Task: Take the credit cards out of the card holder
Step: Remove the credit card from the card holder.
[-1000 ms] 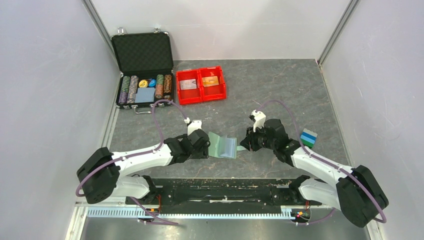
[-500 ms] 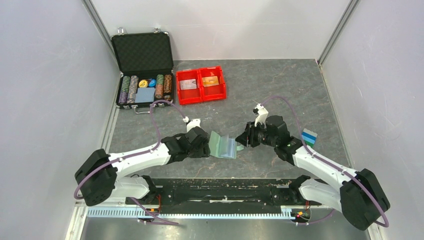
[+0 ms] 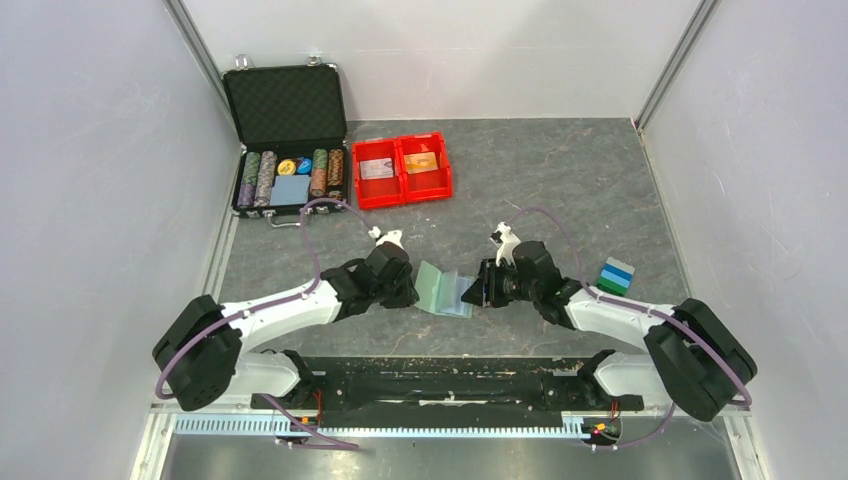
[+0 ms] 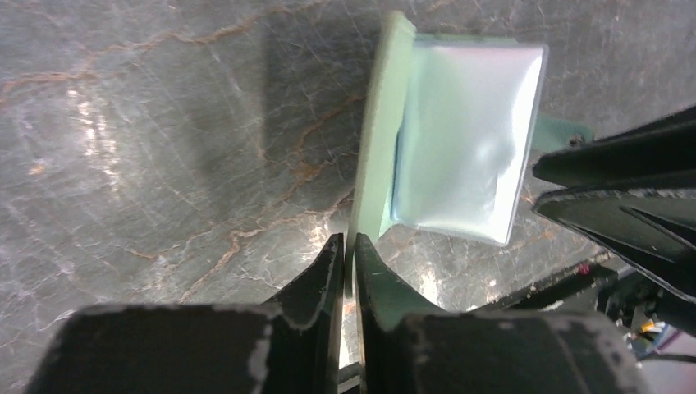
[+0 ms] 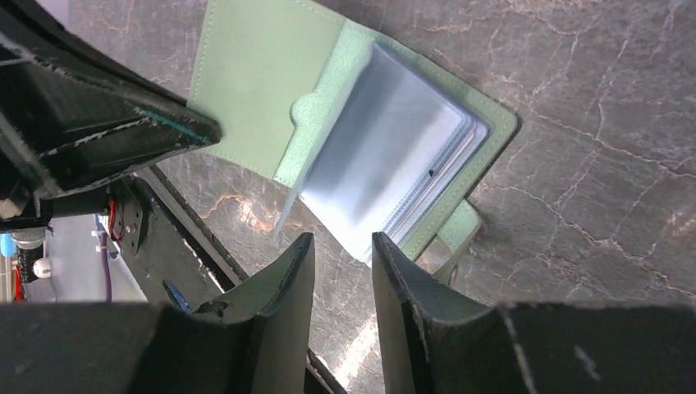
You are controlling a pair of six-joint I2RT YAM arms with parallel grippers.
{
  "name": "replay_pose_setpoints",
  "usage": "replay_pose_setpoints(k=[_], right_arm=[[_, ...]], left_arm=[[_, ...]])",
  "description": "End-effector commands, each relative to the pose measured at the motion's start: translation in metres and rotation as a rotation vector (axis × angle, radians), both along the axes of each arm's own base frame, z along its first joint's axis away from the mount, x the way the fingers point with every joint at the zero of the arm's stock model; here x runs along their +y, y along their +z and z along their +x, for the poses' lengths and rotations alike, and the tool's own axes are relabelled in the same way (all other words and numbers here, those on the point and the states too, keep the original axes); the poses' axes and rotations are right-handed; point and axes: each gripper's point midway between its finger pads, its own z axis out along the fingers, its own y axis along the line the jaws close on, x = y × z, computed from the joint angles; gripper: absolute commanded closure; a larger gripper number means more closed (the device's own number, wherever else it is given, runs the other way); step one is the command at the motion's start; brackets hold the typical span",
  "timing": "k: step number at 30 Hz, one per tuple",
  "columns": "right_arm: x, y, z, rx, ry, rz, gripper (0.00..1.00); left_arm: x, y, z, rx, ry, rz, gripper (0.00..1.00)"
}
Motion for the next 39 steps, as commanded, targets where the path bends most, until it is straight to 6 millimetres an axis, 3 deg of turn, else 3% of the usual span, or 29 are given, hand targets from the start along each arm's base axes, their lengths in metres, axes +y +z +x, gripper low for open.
replay_pose_setpoints(k=[1, 6, 16, 28, 39], right_arm=[[0.004, -0.002, 0.011, -0.006, -0.043, 0.000, 0.66], [0.002, -0.014, 0.010, 0.035, -0.065, -0.024, 0.65], [0.007, -0.019, 0.007, 0.064, -0.051, -0.028, 0.65], [0.021, -0.015, -0.001, 0.109, -0.034, 0.044, 0.59], [0.038, -0.001, -0.005, 0.075, 0.021, 0.105, 0.63]], left_arm=[[-0.013, -0.003, -0.008, 0.032, -0.066, -0.059, 0.88], [-0.019, -0.004, -0.019, 0.064, -0.072, -0.131, 0.98], [-0.012, -0.017, -0.023, 0.087, -0.039, -0.129, 0.98], [-0.011, -0.019, -0.024, 0.081, -0.045, -0.125, 0.98], [-0.010, -0.019, -0.025, 0.080, -0.038, -0.135, 0.98]])
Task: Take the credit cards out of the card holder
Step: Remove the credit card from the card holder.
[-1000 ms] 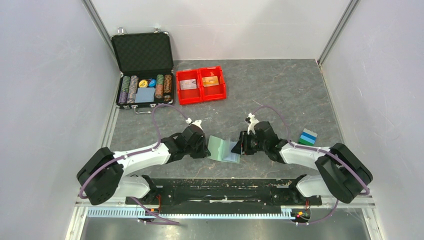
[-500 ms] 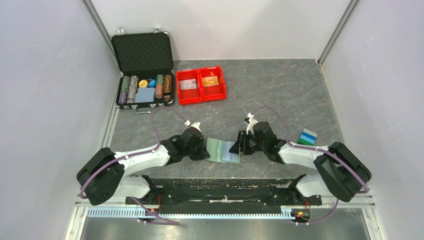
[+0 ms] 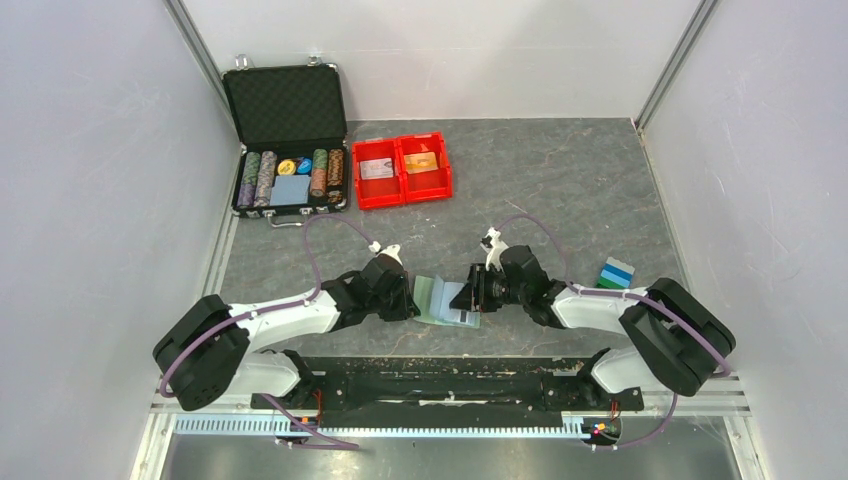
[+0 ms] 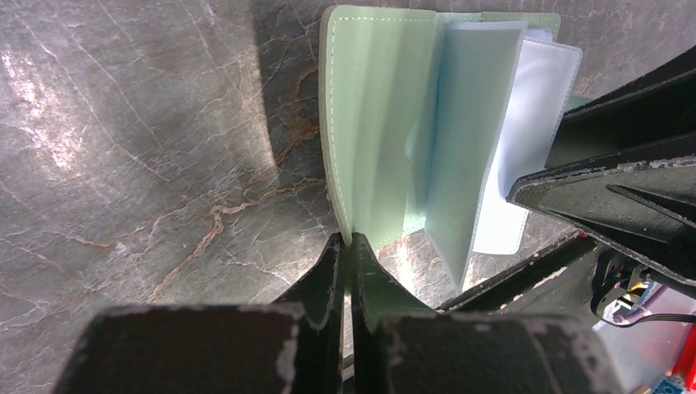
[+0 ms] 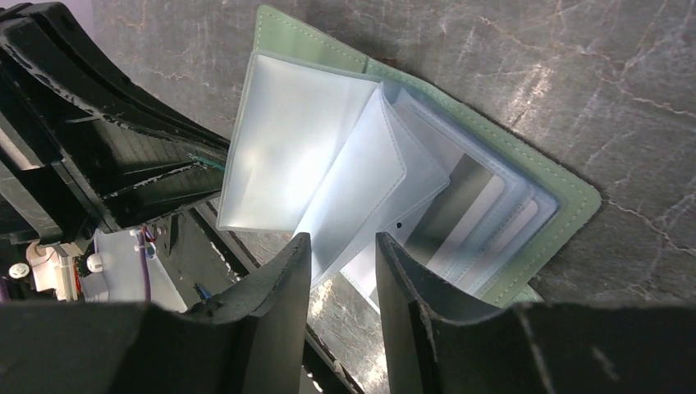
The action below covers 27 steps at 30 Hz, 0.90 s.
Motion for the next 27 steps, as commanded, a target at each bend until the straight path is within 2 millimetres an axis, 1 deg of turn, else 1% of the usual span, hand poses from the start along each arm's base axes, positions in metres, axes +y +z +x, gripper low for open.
replay_pose_setpoints(k=[1, 6, 10, 15, 17, 19, 20, 23, 25, 27], right_arm=[[0.014, 0.021, 0.007, -0.055, 0.024, 0.067, 0.64], [0.021, 0.033, 0.011, -0.096, 0.045, 0.083, 0.66], [0.032, 0.041, 0.007, -0.120, 0.091, 0.116, 0.62], [0.045, 0.043, 0.003, -0.122, 0.123, 0.130, 0.59], [0.050, 0.041, 0.001, -0.115, 0.136, 0.127, 0.58], [0.052, 0.038, 0.001, -0.098, 0.134, 0.122, 0.59], [0.052, 0.036, 0.001, -0.089, 0.129, 0.123, 0.59], [0.052, 0.038, 0.002, -0.094, 0.116, 0.127, 0.59], [0.053, 0.038, 0.003, -0.099, 0.123, 0.125, 0.58], [0.056, 0.040, 0.001, -0.100, 0.144, 0.139, 0.53]], left_arm=[[-0.005, 0.008, 0.001, -0.003, 0.017, -0.048, 0.98], [-0.005, 0.008, 0.000, 0.001, 0.017, -0.051, 0.98], [-0.005, 0.009, -0.001, 0.000, 0.020, -0.057, 0.97], [-0.006, 0.010, -0.006, 0.021, 0.023, -0.079, 0.91], [-0.005, 0.010, -0.008, 0.025, 0.025, -0.089, 0.87], [-0.002, 0.010, -0.008, 0.016, 0.033, -0.083, 0.76], [0.002, 0.009, -0.007, 0.014, 0.045, -0.066, 0.73], [0.013, 0.009, -0.008, 0.011, 0.069, -0.026, 0.67], [0.019, 0.012, -0.004, -0.014, 0.098, -0.010, 0.62], [0.021, 0.014, -0.004, -0.024, 0.112, -0.019, 0.58]])
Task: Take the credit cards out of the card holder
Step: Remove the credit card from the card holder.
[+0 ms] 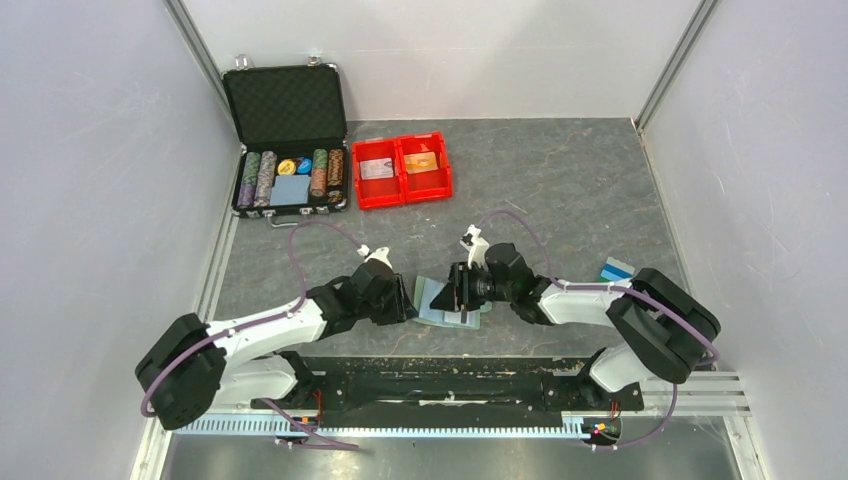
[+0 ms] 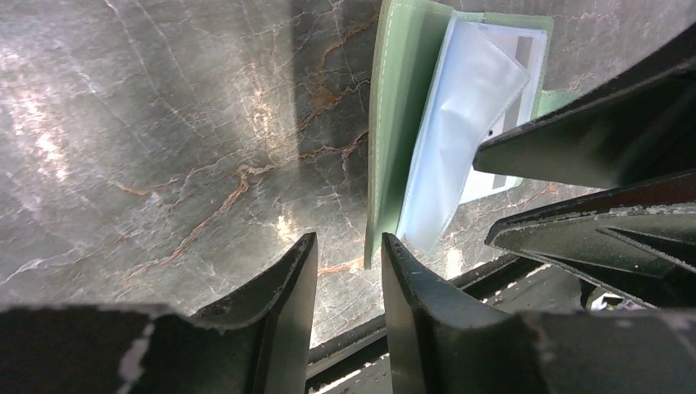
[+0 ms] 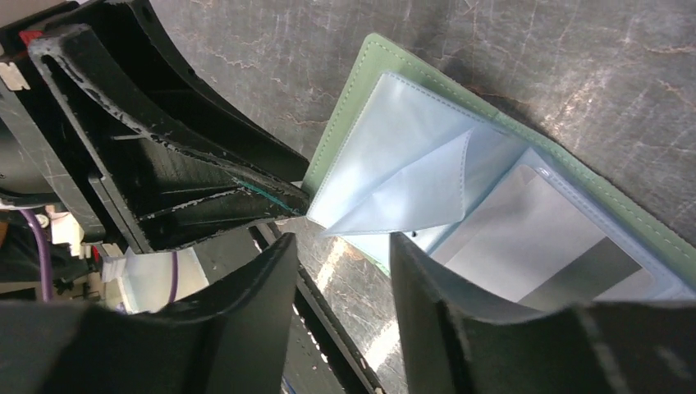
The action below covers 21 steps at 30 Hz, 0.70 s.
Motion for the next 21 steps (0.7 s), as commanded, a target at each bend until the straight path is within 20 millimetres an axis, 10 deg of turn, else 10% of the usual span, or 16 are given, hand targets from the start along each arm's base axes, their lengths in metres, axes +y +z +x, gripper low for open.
replay_pose_setpoints(k=[1, 21], right_arm=[[0.017, 0.022, 0.009, -0.053, 0.031, 0.072, 0.49], [0.038, 0.029, 0.014, -0.105, 0.077, 0.166, 0.40]], left_arm=[[0.009, 0.009, 0.005, -0.032, 0.074, -0.009, 0.57], [0.012, 0.020, 0.009, -0.078, 0.095, -0.036, 0.55]])
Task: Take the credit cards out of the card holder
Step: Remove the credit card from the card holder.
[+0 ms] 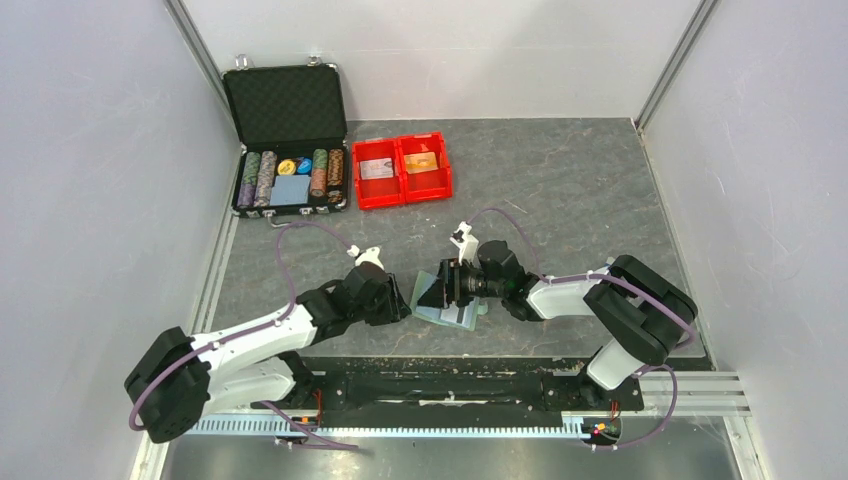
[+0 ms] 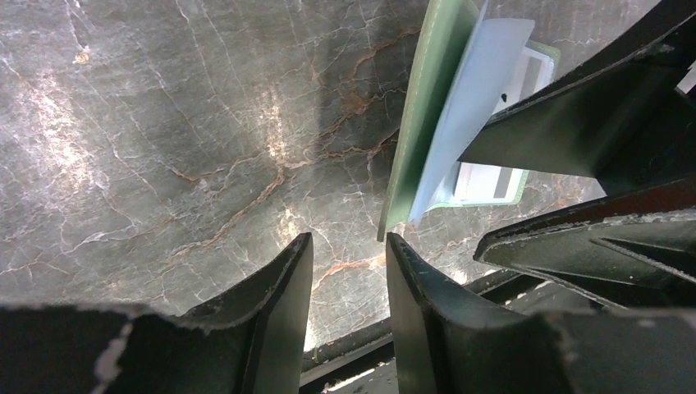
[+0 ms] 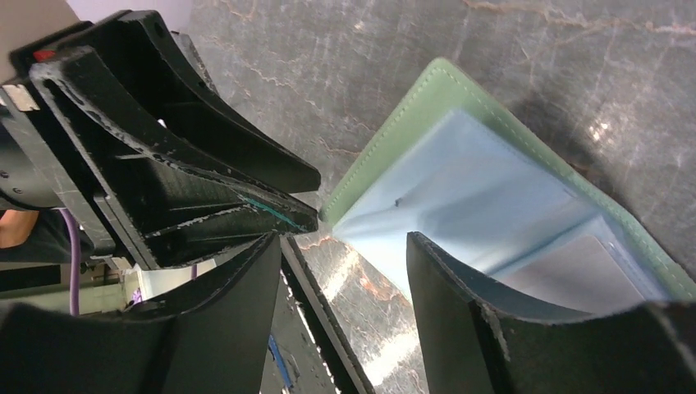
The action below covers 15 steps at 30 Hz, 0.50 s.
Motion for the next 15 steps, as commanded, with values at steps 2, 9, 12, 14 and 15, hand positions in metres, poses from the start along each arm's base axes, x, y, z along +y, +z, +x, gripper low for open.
replay_pose_setpoints(k=[2, 9, 12, 14, 15], right_arm=[[0.016, 0.037, 0.007, -0.128, 0.045, 0.130, 0.41], [0.010, 0.031, 0.016, -0.178, 0.023, 0.051, 0.43], [0.004, 0.013, 0.024, -0.189, -0.015, -0.017, 0.60], [0.003, 0.004, 0.026, -0.187, -0.011, -0.035, 0.66], [0.004, 0.001, 0.026, -0.185, -0.009, -0.041, 0.68]], left_arm=[[-0.006, 0.012, 0.005, -0.027, 0.030, -0.065, 0.55], [-0.009, 0.017, 0.005, -0.031, 0.009, -0.071, 0.55], [-0.011, 0.020, 0.006, -0.042, 0.008, -0.083, 0.55], [-0.013, 0.020, 0.006, -0.041, 0.001, -0.094, 0.55], [-0.014, 0.020, 0.005, -0.038, -0.003, -0.098, 0.55]])
